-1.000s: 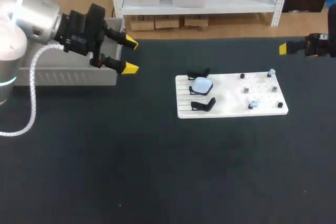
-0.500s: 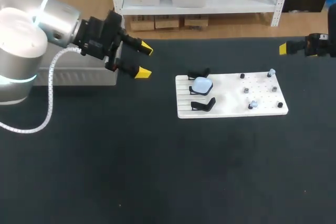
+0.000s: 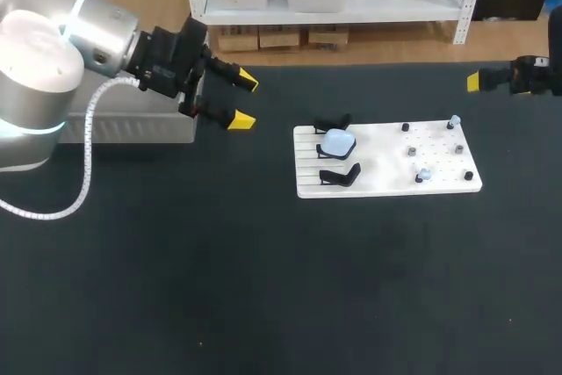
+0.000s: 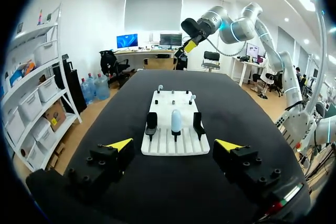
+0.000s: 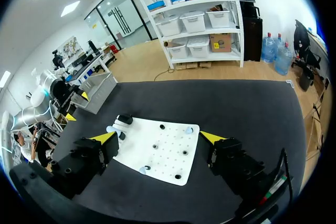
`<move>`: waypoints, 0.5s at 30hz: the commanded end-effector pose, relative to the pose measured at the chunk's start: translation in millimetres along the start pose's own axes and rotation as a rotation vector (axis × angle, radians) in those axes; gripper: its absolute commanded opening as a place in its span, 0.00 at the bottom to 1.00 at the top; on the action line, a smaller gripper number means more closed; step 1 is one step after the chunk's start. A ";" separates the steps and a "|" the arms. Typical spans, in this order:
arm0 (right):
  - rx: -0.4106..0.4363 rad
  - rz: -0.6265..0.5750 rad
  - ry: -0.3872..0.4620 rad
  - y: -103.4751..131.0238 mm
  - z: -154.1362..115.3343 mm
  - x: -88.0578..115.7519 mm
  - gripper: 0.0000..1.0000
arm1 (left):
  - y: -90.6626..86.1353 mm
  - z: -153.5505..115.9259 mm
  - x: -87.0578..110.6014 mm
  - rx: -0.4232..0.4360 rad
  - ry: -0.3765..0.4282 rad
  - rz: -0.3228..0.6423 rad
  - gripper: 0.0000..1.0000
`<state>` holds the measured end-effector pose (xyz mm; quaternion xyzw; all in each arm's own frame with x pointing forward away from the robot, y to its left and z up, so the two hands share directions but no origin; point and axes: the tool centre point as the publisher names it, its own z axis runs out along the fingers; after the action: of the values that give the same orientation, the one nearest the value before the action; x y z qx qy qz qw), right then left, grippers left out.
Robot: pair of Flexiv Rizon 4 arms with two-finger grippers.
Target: Pick up each earbud case from the left stands, insert the matching earbuds, close the lid, and place the case in the box.
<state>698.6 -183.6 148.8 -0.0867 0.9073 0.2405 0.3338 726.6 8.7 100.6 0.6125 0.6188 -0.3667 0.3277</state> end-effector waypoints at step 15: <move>0.001 0.000 0.000 0.1 -0.3 0.1 1.00 | -6.2 68.2 3.6 0.043 -0.060 0.010 1.00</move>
<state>698.6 -183.6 148.8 -0.0867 0.9073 0.2406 0.3338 710.0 -36.4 69.7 0.6104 0.5997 -0.3939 0.3356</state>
